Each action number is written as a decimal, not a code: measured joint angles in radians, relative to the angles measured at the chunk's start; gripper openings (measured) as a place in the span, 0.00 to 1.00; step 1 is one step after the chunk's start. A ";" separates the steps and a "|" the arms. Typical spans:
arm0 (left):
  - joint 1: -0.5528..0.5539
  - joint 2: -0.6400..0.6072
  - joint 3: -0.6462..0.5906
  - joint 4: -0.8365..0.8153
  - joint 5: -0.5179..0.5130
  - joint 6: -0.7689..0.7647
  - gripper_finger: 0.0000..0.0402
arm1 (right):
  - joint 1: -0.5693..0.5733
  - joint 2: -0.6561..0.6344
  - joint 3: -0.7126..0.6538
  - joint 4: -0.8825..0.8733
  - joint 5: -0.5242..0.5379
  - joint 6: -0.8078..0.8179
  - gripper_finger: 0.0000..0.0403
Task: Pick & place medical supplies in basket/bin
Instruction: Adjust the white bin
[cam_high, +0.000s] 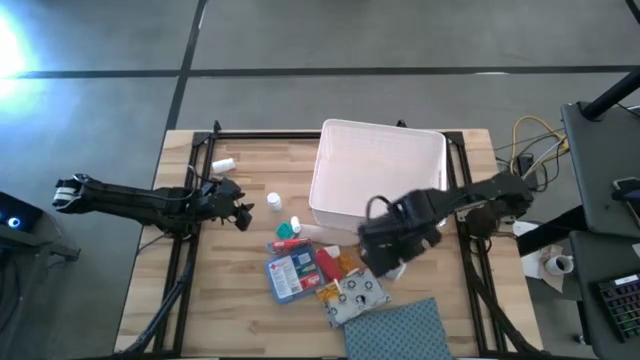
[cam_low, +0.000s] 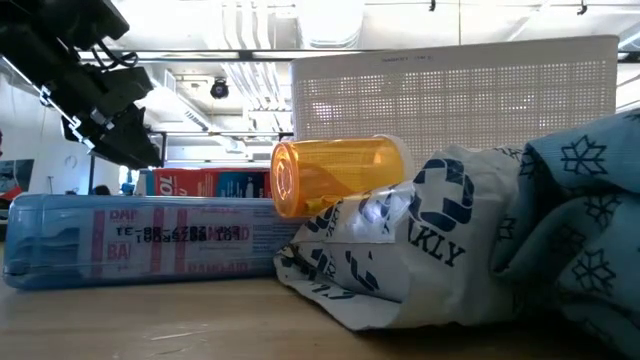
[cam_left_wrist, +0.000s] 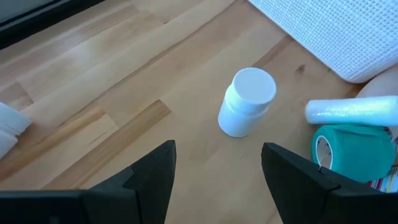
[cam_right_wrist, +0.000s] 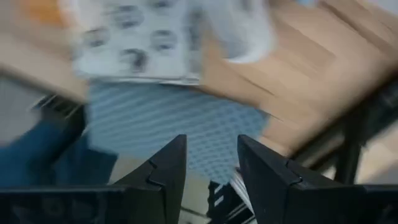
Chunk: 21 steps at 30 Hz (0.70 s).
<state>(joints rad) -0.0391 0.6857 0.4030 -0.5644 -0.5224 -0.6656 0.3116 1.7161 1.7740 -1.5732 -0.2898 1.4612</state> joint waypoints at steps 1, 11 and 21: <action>0.000 0.000 0.000 0.000 0.000 0.001 0.54 | 0.019 -0.024 -0.040 0.001 0.019 0.058 0.33; 0.000 0.000 0.000 0.005 -0.001 0.030 0.54 | 0.233 -0.273 -0.380 0.001 0.252 0.693 0.33; 0.000 0.000 0.000 0.006 -0.001 0.054 0.54 | 0.186 -0.333 -0.558 0.003 0.376 0.698 0.33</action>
<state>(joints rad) -0.0387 0.6857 0.4030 -0.5583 -0.5232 -0.6113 0.4975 1.3830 1.2158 -1.5707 0.0859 2.1591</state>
